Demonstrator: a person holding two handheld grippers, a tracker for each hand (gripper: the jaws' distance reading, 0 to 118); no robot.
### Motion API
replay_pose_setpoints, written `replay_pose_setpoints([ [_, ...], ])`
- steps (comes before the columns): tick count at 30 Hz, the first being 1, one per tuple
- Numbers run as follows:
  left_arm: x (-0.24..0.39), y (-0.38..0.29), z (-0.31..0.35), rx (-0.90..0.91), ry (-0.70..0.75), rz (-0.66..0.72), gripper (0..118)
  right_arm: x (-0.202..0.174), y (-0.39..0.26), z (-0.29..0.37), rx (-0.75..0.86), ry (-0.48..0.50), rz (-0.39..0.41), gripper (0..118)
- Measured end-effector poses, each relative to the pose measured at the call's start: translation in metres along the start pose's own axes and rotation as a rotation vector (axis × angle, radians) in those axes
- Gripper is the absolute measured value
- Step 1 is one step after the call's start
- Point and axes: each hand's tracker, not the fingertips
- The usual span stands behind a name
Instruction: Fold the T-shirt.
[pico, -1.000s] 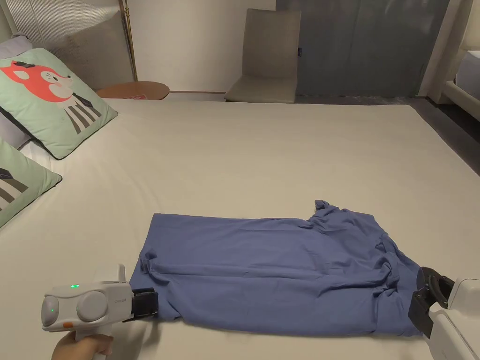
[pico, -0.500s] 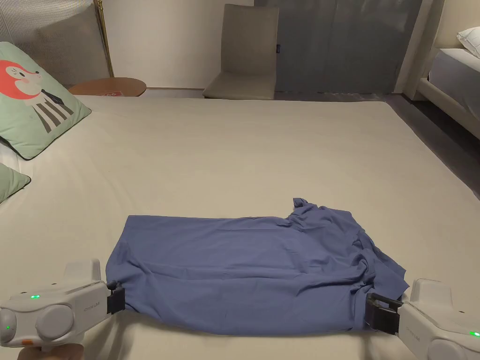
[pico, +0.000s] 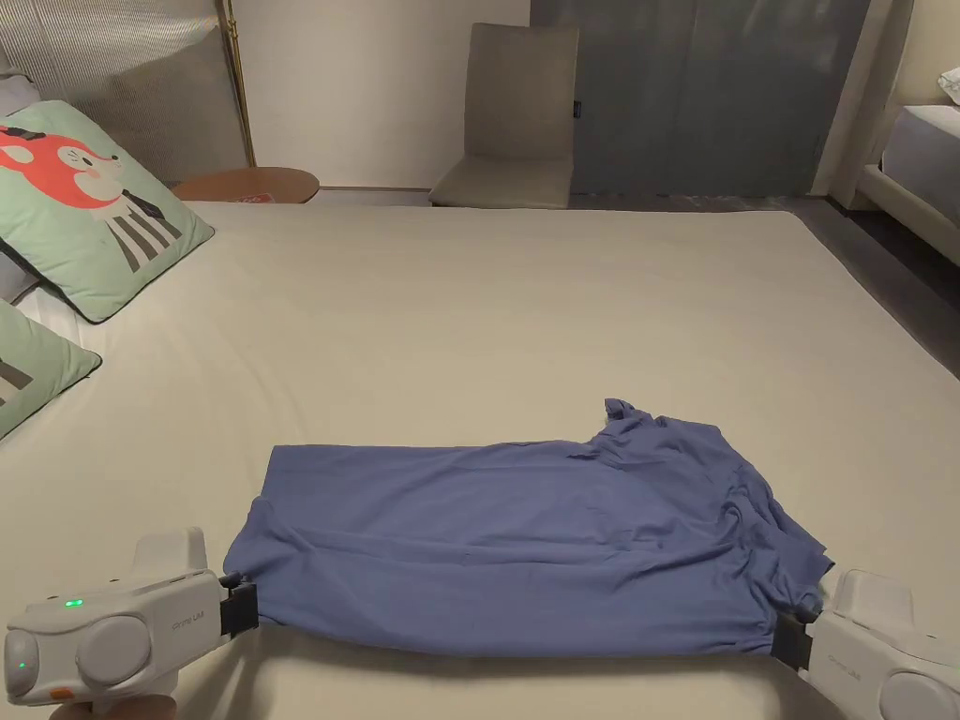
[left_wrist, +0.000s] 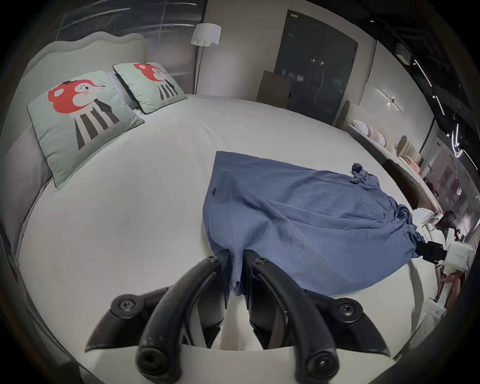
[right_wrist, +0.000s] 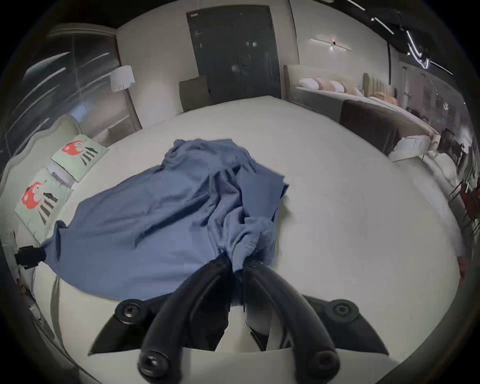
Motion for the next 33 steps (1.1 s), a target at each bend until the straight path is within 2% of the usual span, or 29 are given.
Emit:
replay_pose_setpoints([
  [5, -0.017, -0.024, 0.021, -0.013, 0.006, 0.035, 7, 0.002, -0.014, 0.052, 0.035, 0.016, -0.006, 8],
  [11, -0.032, -0.068, 0.048, -0.055, 0.018, 0.07, 7, 0.005, -0.065, 0.084, 0.021, 0.002, -0.004, 8],
  [17, -0.038, -0.104, 0.04, -0.134, 0.074, 0.028, 7, 0.012, -0.11, 0.063, -0.085, -0.057, 0.025, 8],
  [21, -0.039, -0.112, 0.032, -0.125, 0.086, 0.011, 8, 0.01, -0.112, 0.064, -0.064, -0.064, 0.008, 9],
  [22, -0.04, -0.109, 0.032, -0.13, 0.092, 0.012, 10, 0.008, -0.109, 0.065, -0.066, -0.068, 0.009, 14],
  [23, -0.04, -0.107, 0.032, -0.129, 0.093, 0.013, 16, 0.006, -0.106, 0.066, -0.072, -0.078, 0.012, 20],
  [24, -0.04, -0.104, 0.033, -0.131, 0.09, 0.018, 29, 0.004, -0.102, 0.07, -0.079, -0.093, 0.022, 31],
  [25, -0.038, -0.1, 0.036, -0.136, 0.087, 0.033, 59, 0.001, -0.097, 0.075, -0.067, -0.101, 0.039, 53],
  [26, -0.036, -0.096, 0.038, -0.138, 0.073, 0.038, 81, -0.002, -0.091, 0.08, -0.036, -0.103, 0.059, 71],
  [27, -0.034, -0.091, 0.043, -0.113, 0.057, 0.047, 100, -0.007, -0.083, 0.087, 0.015, -0.096, 0.076, 89],
  [28, -0.03, -0.085, 0.048, -0.07, 0.047, 0.055, 110, -0.009, -0.078, 0.09, 0.054, -0.09, 0.085, 105],
  [29, -0.022, -0.079, 0.057, -0.015, 0.041, 0.053, 110, -0.015, -0.069, 0.097, 0.102, -0.085, 0.092, 109],
  [33, 0.011, -0.045, 0.087, 0.177, -0.013, 0.004, 110, -0.041, -0.032, 0.119, 0.287, -0.069, 0.139, 108],
])
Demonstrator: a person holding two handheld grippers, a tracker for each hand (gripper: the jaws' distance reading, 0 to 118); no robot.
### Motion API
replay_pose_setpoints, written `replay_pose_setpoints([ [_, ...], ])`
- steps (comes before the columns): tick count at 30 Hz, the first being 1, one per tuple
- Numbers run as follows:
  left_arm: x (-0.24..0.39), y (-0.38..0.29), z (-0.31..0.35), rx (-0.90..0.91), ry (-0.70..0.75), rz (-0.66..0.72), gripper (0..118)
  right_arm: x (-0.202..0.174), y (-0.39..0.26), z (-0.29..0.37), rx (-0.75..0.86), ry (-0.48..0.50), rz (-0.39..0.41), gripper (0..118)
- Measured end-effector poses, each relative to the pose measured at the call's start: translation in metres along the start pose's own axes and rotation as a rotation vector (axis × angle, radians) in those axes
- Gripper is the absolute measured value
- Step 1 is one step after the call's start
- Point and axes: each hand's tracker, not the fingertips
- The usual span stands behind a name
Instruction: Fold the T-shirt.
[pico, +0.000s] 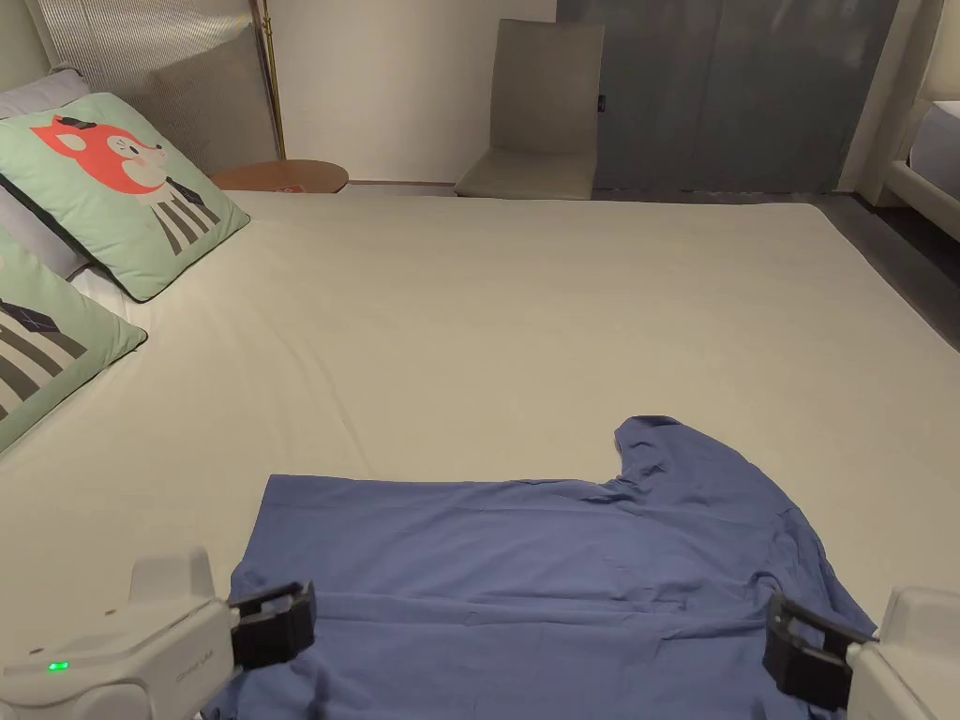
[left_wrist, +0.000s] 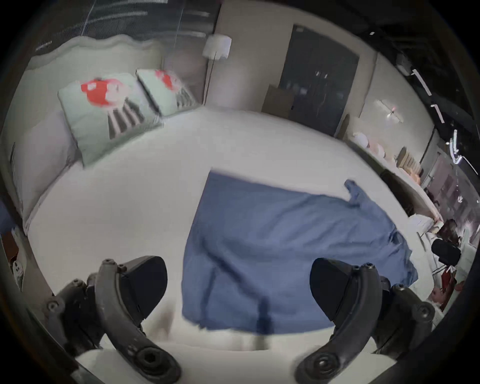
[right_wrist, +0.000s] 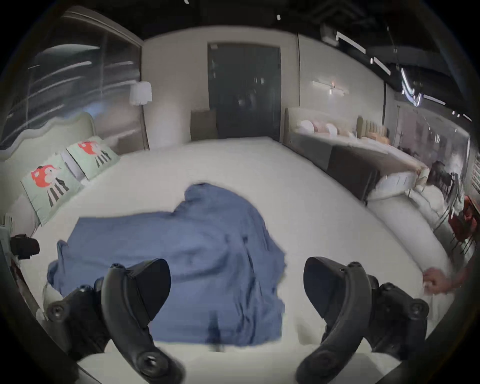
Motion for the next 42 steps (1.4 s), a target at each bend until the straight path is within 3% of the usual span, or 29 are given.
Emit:
replay_pose_setpoints([
  [8, 0.056, 0.04, 0.026, 0.319, -0.015, -0.096, 109, -0.036, 0.051, 0.011, 0.184, 0.078, 0.037, 104],
  [9, 0.061, 0.041, 0.027, 0.341, -0.009, -0.109, 109, -0.039, 0.052, 0.011, 0.195, 0.08, 0.042, 98],
  [11, 0.067, 0.041, 0.026, 0.351, -0.009, -0.139, 102, -0.044, 0.052, 0.009, 0.211, 0.084, 0.045, 72],
  [12, 0.07, 0.041, 0.025, 0.355, -0.006, -0.145, 88, -0.046, 0.053, 0.007, 0.217, 0.084, 0.05, 56],
  [14, 0.075, 0.039, 0.021, 0.352, 0.004, -0.18, 8, -0.05, 0.054, 0.004, 0.227, 0.082, 0.065, 7],
  [16, 0.076, 0.039, 0.012, 0.309, -0.011, -0.195, 0, -0.053, 0.055, 0.007, 0.234, 0.08, 0.071, 1],
  [27, 0.043, 0.084, -0.058, 0.16, -0.017, -0.15, 0, -0.057, 0.078, -0.036, 0.231, 0.094, 0.089, 1],
  [39, -0.026, 0.13, -0.212, -0.165, 0.037, -0.12, 1, -0.06, 0.095, -0.1, 0.185, 0.082, 0.102, 1],
  [40, -0.027, 0.129, -0.22, -0.178, 0.051, -0.121, 13, -0.059, 0.095, -0.103, 0.18, 0.082, 0.102, 1],
  [42, -0.035, 0.128, -0.242, -0.247, 0.051, -0.111, 64, -0.058, 0.094, -0.112, 0.169, 0.076, 0.106, 1],
])
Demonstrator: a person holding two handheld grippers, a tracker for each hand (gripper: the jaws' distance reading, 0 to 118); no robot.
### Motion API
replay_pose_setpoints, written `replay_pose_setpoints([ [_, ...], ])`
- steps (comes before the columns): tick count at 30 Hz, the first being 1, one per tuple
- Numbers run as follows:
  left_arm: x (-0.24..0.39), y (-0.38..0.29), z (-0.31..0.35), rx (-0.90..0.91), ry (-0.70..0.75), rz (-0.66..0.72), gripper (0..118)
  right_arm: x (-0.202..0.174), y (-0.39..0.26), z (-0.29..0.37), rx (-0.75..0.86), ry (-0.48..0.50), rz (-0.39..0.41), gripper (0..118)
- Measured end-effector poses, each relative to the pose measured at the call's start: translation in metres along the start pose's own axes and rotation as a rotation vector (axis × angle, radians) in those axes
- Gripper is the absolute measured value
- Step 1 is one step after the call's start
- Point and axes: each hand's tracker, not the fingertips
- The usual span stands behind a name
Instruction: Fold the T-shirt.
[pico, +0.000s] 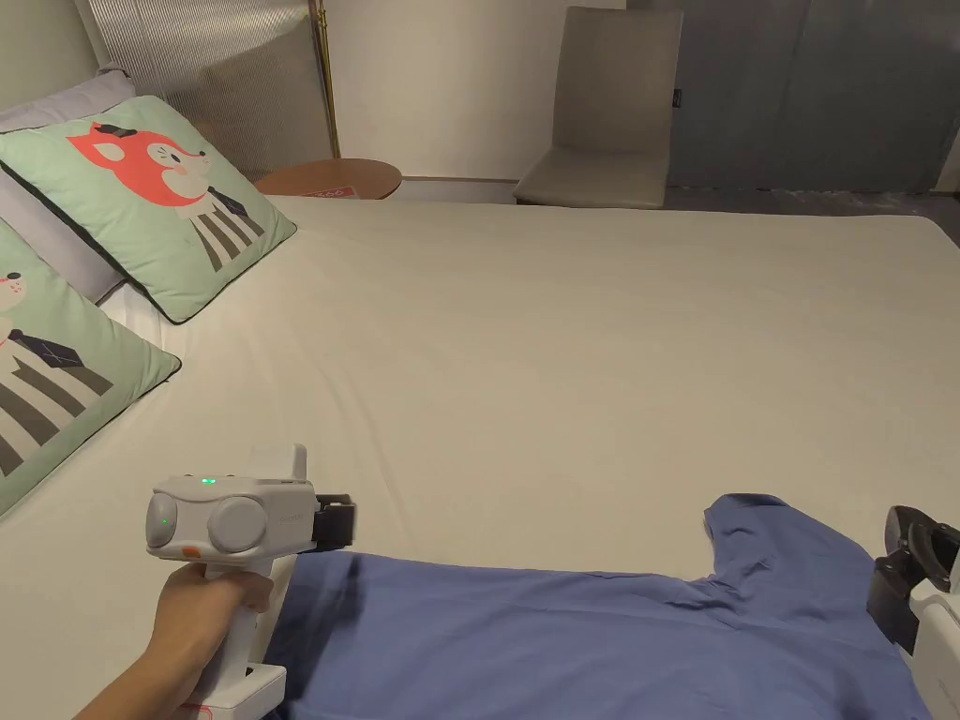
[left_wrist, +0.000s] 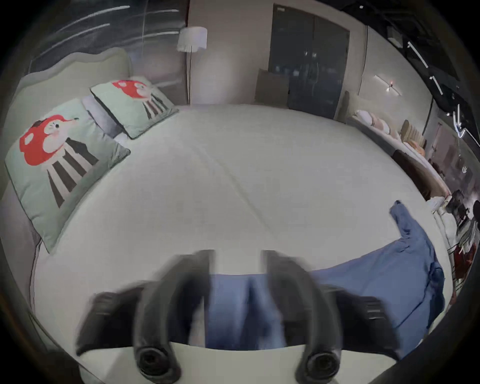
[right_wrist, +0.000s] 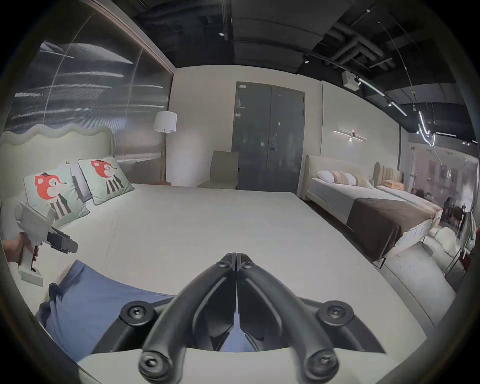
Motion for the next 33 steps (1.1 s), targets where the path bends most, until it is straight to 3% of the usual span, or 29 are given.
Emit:
replay_pose_setpoints([
  [1, -0.003, 0.001, -0.011, -0.033, 0.002, 0.017, 97, 0.001, -0.003, -0.003, -0.006, -0.002, 0.003, 1],
  [2, -0.003, -0.001, -0.017, -0.059, 0.018, 0.02, 107, 0.002, -0.004, -0.005, -0.014, -0.005, 0.002, 1],
  [5, -0.003, -0.005, -0.031, -0.069, 0.033, 0.021, 101, 0.006, -0.009, -0.012, -0.034, -0.011, 0.001, 1],
  [6, -0.002, -0.009, -0.034, -0.083, 0.032, 0.028, 97, 0.007, -0.011, -0.014, -0.045, -0.015, 0.003, 1],
  [7, -0.001, -0.012, -0.036, -0.092, 0.029, 0.032, 85, 0.009, -0.013, -0.017, -0.051, -0.016, 0.002, 1],
  [10, 0.006, -0.022, -0.043, -0.131, 0.024, 0.015, 32, 0.012, -0.019, -0.025, -0.075, -0.023, 0.002, 1],
  [12, 0.013, -0.028, -0.04, -0.101, 0.033, 0.007, 19, 0.015, -0.024, -0.033, -0.104, -0.018, -0.01, 1],
  [13, 0.015, -0.027, -0.038, -0.095, 0.041, 0.005, 4, 0.017, -0.027, -0.039, -0.119, -0.013, -0.01, 1],
  [17, 0.02, -0.025, -0.023, -0.049, 0.034, 0.004, 3, 0.032, -0.03, -0.076, -0.217, 0.013, -0.061, 2],
  [18, 0.018, -0.023, -0.018, -0.029, 0.029, 0.002, 4, 0.037, -0.028, -0.09, -0.238, 0.011, -0.066, 7],
  [20, 0.018, -0.022, -0.001, 0.009, 0.001, 0.007, 3, 0.047, -0.027, -0.117, -0.286, -0.011, -0.06, 57],
  [21, 0.018, -0.022, 0.008, 0.028, -0.018, 0.008, 3, 0.052, -0.022, -0.129, -0.338, -0.012, -0.061, 75],
  [23, 0.022, -0.021, 0.027, 0.058, -0.05, 0.023, 3, 0.06, -0.025, -0.159, -0.415, -0.011, -0.05, 82],
  [24, 0.021, -0.021, 0.035, 0.076, -0.078, 0.035, 3, 0.063, -0.029, -0.172, -0.451, -0.027, -0.061, 100],
  [25, 0.021, -0.02, 0.039, 0.072, -0.086, 0.04, 3, 0.066, -0.032, -0.181, -0.476, -0.035, -0.056, 110],
  [30, 0.025, -0.02, 0.055, 0.079, -0.095, 0.021, 3, 0.065, -0.052, -0.214, -0.611, -0.048, -0.058, 107],
  [32, 0.023, -0.02, 0.059, 0.085, -0.094, 0.026, 3, 0.062, -0.061, -0.217, -0.633, -0.038, -0.048, 94],
  [33, 0.022, -0.021, 0.061, 0.085, -0.097, 0.031, 3, 0.06, -0.063, -0.215, -0.667, -0.016, -0.039, 79],
])
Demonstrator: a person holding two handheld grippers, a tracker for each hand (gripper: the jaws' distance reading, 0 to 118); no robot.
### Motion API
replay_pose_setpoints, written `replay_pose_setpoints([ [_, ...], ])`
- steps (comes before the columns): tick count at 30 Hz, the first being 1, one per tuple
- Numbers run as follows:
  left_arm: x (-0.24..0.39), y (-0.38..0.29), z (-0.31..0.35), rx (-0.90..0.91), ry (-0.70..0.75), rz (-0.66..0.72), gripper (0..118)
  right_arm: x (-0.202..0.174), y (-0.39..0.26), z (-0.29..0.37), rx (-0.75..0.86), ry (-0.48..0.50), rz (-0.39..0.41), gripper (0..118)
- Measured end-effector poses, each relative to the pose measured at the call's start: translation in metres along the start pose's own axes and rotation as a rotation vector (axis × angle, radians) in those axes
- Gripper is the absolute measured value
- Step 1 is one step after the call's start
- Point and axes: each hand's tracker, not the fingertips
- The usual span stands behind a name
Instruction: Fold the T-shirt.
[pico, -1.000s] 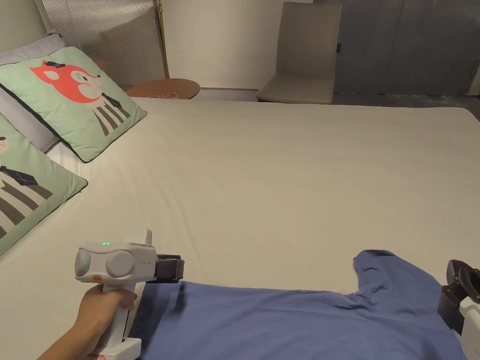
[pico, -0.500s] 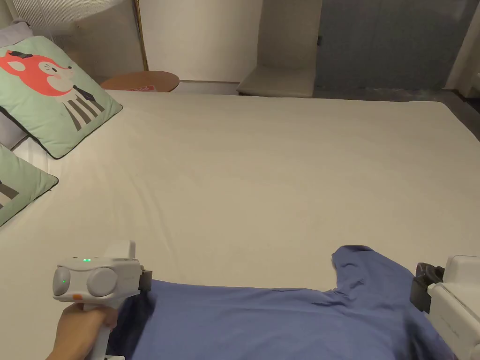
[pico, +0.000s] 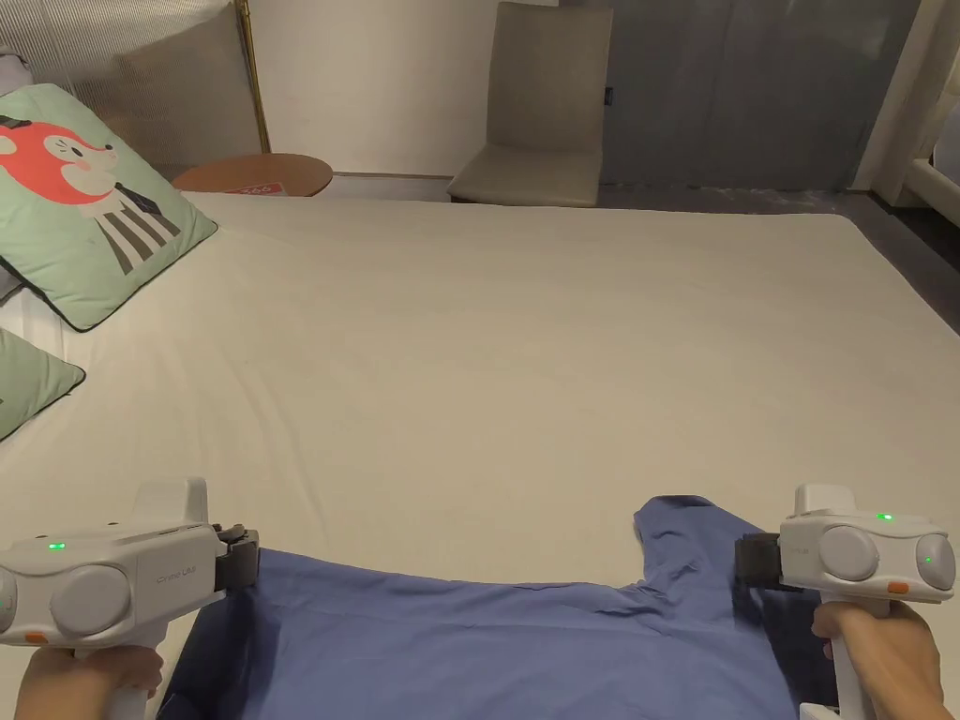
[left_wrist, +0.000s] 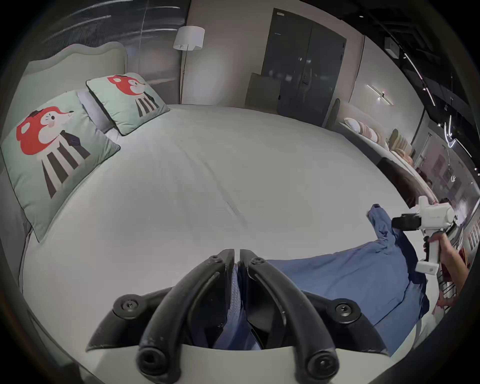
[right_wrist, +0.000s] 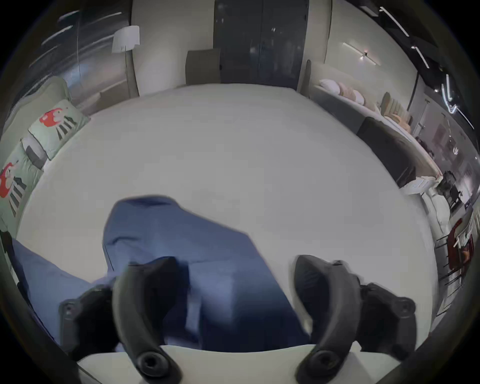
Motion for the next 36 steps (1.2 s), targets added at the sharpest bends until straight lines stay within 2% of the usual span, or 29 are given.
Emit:
replay_pose_setpoints([
  [1, -0.001, -0.001, 0.0, -0.002, -0.001, 0.004, 3, -0.001, -0.004, 0.0, -0.011, 0.02, 0.0, 47],
  [2, -0.001, -0.002, 0.002, -0.002, 0.001, 0.006, 3, -0.002, -0.008, 0.003, -0.009, 0.021, -0.004, 22],
  [3, 0.0, -0.003, 0.005, -0.001, 0.004, 0.005, 3, -0.003, -0.013, 0.01, 0.013, 0.021, -0.004, 5],
  [7, -0.006, -0.007, 0.011, 0.009, 0.012, 0.019, 3, 0.001, -0.02, 0.044, 0.126, 0.041, 0.01, 3],
  [11, -0.008, -0.015, 0.029, 0.032, 0.022, 0.044, 3, 0.015, -0.031, 0.102, 0.25, 0.088, -0.028, 3],
  [15, -0.013, -0.026, 0.054, 0.053, 0.026, 0.07, 3, 0.028, -0.059, 0.175, 0.355, 0.134, -0.04, 3],
  [19, -0.022, -0.043, 0.078, 0.062, 0.029, 0.089, 3, 0.045, -0.101, 0.217, 0.408, 0.169, -0.07, 3],
  [27, -0.026, -0.114, 0.112, 0.011, 0.03, 0.077, 3, 0.055, -0.191, 0.246, 0.385, 0.196, -0.137, 3],
  [36, -0.034, -0.186, 0.107, -0.11, 0.072, 0.093, 3, 0.055, -0.262, 0.201, 0.188, 0.062, -0.138, 3],
])
